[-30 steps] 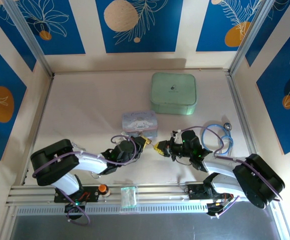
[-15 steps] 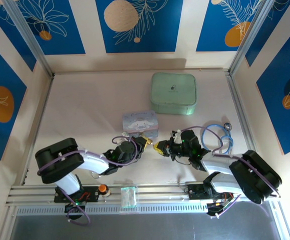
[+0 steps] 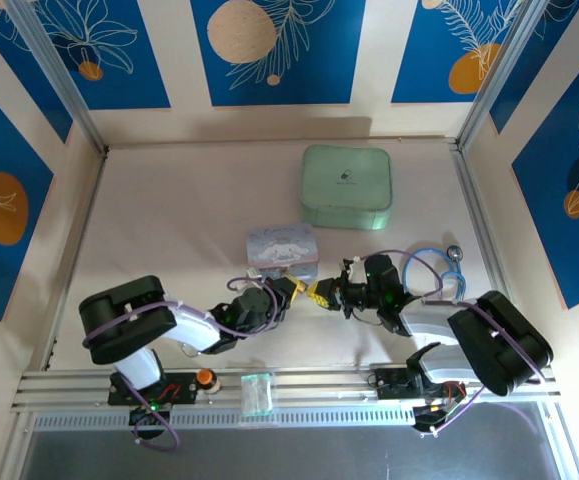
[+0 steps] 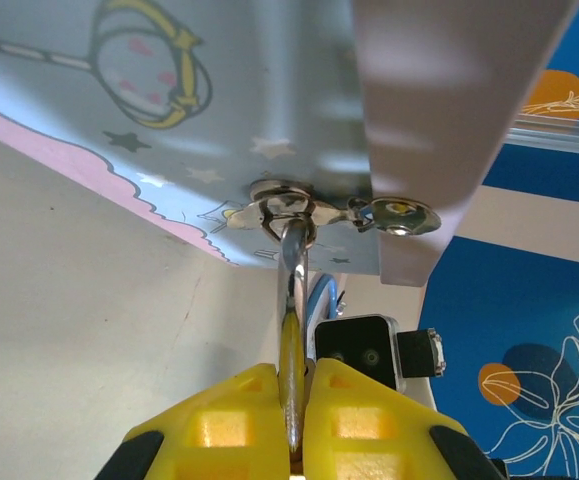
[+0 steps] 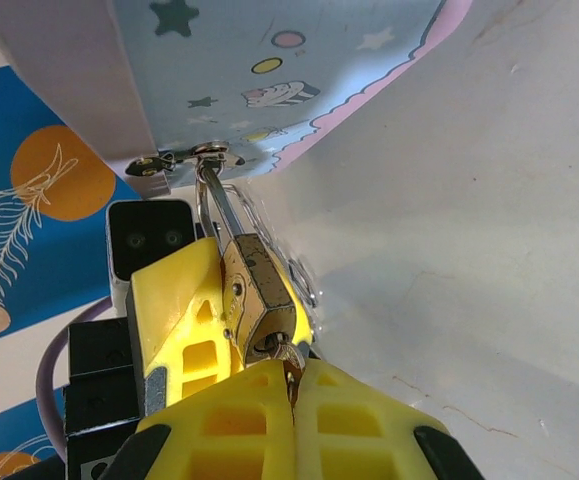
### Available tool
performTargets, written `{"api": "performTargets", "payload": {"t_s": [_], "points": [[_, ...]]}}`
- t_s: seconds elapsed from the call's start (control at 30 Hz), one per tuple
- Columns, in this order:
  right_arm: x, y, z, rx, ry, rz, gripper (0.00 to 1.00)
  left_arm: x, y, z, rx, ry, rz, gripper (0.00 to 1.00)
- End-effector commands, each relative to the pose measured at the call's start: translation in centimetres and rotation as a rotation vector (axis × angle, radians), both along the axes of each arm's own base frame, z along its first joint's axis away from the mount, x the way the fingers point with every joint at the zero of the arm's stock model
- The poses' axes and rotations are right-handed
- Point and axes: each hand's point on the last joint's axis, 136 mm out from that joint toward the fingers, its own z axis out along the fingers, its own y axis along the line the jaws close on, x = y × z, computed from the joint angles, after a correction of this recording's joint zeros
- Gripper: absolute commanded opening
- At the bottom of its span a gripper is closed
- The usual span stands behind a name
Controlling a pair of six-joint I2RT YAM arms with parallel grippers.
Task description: Unlock the padlock with the key
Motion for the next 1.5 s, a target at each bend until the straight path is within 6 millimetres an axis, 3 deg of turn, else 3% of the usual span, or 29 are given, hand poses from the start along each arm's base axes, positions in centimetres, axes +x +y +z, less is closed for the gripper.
{"api": "performTargets", "payload": {"t_s": [0.0,0.2,0.43,0.67,0.83,1.17,1.37,1.47], "points": [[0.9,1.5,2.2,0.037,-0.091,0.045,0.0,-2.0,-3.7,4.3,-0.155,-0.058,-0.147,0.0],[0.8,2.4,2.9,0.105,-0.01,-0.011,0.0,-2.2,-3.8,3.5,-0.129,-0.054,-0.153,0.0],[0.6,2.9,1.9,0.162,0.106,-0.088,0.0,-2.1,-4.5,3.5,-0.174,-0.055,-0.153,0.0],[0.5,2.7,0.2,0.032,0.044,-0.057,0.0,-2.3,-4.4,3.5,-0.173,-0.051,-0.158,0.0],[0.0,2.6,-0.9,-0.174,-0.038,-0.014,0.0,-2.4,-4.3,3.6,-0.171,-0.05,-0.157,0.0],[0.2,2.9,-1.2,-0.061,0.025,-0.023,0.0,-2.6,-4.5,3.4,-0.167,-0.048,-0.15,0.0],[-0.4,2.0,-2.2,-0.178,0.002,0.022,0.26,-2.6,-2.8,1.1,-0.017,0.017,-0.108,0.0],[-1.0,1.1,-2.7,-0.228,0.016,0.035,0.35,-2.4,-2.0,0.9,0.0,0.016,-0.085,0.0]]}}
